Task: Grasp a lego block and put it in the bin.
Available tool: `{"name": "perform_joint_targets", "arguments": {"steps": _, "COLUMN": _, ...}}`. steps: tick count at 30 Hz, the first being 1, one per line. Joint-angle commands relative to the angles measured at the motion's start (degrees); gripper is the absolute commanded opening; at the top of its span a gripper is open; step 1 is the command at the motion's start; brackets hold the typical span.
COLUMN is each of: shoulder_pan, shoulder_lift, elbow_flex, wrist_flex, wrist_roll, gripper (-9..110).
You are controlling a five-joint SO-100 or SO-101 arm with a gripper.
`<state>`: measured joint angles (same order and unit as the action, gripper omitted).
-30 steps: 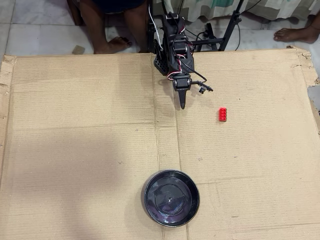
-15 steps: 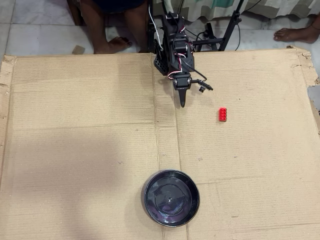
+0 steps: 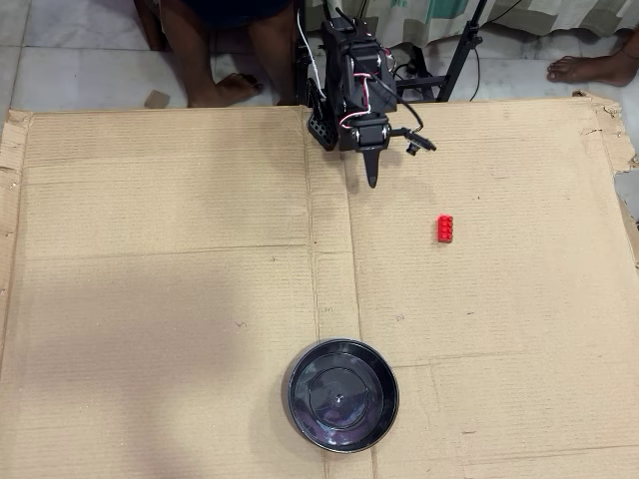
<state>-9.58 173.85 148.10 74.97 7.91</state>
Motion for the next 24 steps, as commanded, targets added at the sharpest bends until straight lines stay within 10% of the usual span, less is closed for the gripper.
{"name": "perform_joint_targets", "arguments": {"steps": 1, "shoulder_pan": -2.5, "shoulder_lift": -4.6, "elbow_flex": -7.9, "wrist_flex": 2.2, "wrist_roll": 3.9, "gripper": 0}}
{"name": "perform_joint_targets", "arguments": {"steps": 24, "shoulder_pan": -18.2, "shoulder_lift": -24.3, "elbow_flex": -26.6, "wrist_flex": 6.2, "wrist_roll": 36.0, "gripper": 0}}
